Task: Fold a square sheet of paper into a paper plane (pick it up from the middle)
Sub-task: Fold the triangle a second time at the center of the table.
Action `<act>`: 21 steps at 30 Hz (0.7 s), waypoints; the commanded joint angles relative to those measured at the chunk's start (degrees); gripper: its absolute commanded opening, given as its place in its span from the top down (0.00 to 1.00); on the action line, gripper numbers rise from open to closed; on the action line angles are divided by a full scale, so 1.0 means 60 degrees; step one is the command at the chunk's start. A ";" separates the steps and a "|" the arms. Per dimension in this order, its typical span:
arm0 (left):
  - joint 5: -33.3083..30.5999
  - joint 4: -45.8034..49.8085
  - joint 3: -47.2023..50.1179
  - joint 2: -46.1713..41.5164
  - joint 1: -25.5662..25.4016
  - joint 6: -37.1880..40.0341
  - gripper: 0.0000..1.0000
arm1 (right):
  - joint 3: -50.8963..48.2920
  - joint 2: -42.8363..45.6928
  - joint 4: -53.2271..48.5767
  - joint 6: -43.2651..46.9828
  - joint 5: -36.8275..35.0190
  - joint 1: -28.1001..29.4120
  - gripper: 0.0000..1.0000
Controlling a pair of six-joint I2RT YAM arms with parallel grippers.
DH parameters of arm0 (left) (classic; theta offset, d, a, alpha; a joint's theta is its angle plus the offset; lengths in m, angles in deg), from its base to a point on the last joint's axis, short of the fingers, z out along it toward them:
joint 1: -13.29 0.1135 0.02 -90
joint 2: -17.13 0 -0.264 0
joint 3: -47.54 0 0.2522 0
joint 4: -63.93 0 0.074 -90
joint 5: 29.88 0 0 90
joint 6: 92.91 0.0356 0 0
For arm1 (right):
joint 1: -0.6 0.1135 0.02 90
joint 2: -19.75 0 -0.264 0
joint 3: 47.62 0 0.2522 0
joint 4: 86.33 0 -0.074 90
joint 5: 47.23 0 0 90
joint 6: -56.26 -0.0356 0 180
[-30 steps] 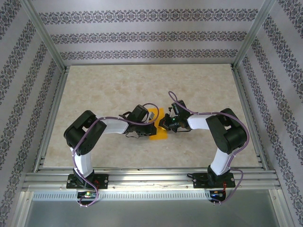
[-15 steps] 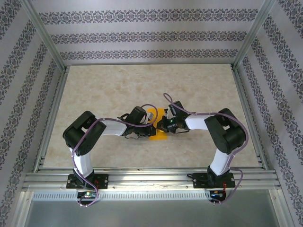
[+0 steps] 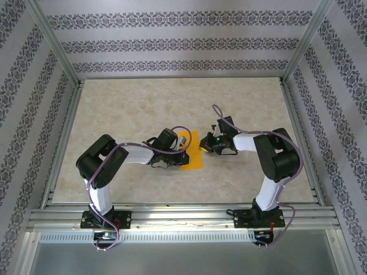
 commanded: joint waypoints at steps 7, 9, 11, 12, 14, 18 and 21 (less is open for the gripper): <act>-0.0153 0.1375 0.0457 0.0282 0.0037 0.0263 1.00 | 0.0623 0.0985 -0.0823 0.0415 -0.0486 0.0325 1.00; -0.0137 0.1375 0.0417 0.0287 0.0034 0.0274 1.00 | 0.0547 0.0992 -0.0639 0.0306 -0.0296 0.0652 1.00; -0.0137 0.1371 0.0394 0.0280 0.0038 0.0264 1.00 | 0.0470 0.0753 -0.0498 0.0119 -0.0121 0.0950 1.00; -0.0137 0.1365 0.0371 0.0286 0.0038 0.0263 1.00 | 0.0384 0.0647 -0.0360 0.0015 -0.0075 0.1039 1.00; -0.0128 0.1374 0.0372 0.0271 0.0038 0.0270 1.00 | 0.0199 0.0456 -0.0233 -0.0093 -0.0141 0.1134 1.00; -0.0076 0.1419 0.0370 0.0215 0.0038 0.0285 1.00 | -0.0133 0.0214 -0.0115 -0.0101 -0.0286 0.1099 1.00; 0.0094 0.1412 0.0311 0.0150 0.0037 0.0243 1.00 | -0.0129 0.0081 -0.0831 0.0235 -0.0919 0.1098 1.00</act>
